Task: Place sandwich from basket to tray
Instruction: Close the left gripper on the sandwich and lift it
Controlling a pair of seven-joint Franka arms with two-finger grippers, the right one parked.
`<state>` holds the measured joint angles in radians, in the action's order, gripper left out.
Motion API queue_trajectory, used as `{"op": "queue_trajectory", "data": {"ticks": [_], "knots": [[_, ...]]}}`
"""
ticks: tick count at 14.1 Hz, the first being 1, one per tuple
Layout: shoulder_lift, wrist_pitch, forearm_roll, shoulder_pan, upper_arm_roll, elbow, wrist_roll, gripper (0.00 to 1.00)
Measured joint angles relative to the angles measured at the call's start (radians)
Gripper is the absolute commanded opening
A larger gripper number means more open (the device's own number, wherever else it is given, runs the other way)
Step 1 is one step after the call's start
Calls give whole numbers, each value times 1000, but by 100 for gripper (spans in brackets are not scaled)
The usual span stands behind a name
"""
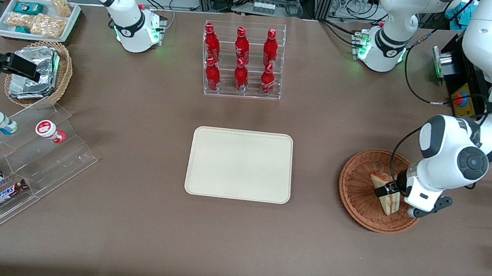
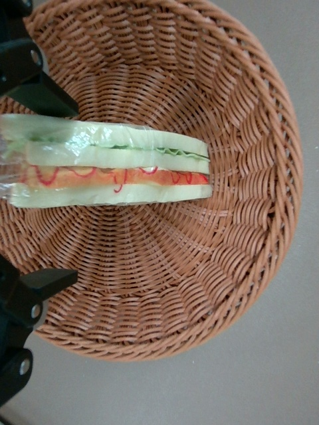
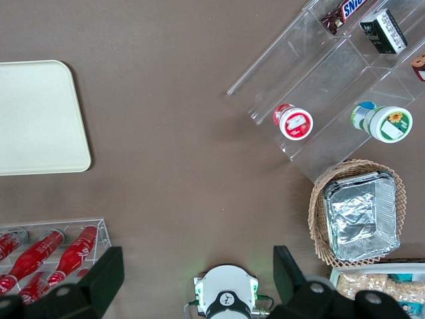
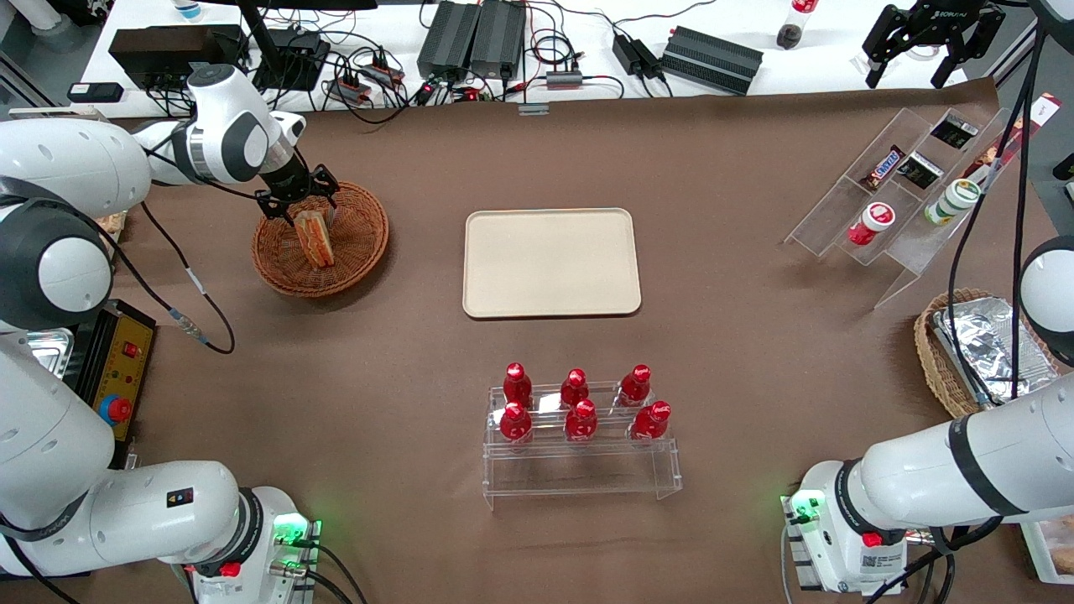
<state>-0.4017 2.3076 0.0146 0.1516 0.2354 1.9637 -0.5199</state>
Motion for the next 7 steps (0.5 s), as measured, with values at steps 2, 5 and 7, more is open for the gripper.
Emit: {"op": "queue_trajectory", "data": {"ticks": [2, 5, 7], "knots": [[-9, 0, 0, 3, -2, 0, -2, 100], [-30, 6, 0, 19, -3, 4, -2, 98], [-45, 13, 0, 21, -3, 15, -1, 77]]}}
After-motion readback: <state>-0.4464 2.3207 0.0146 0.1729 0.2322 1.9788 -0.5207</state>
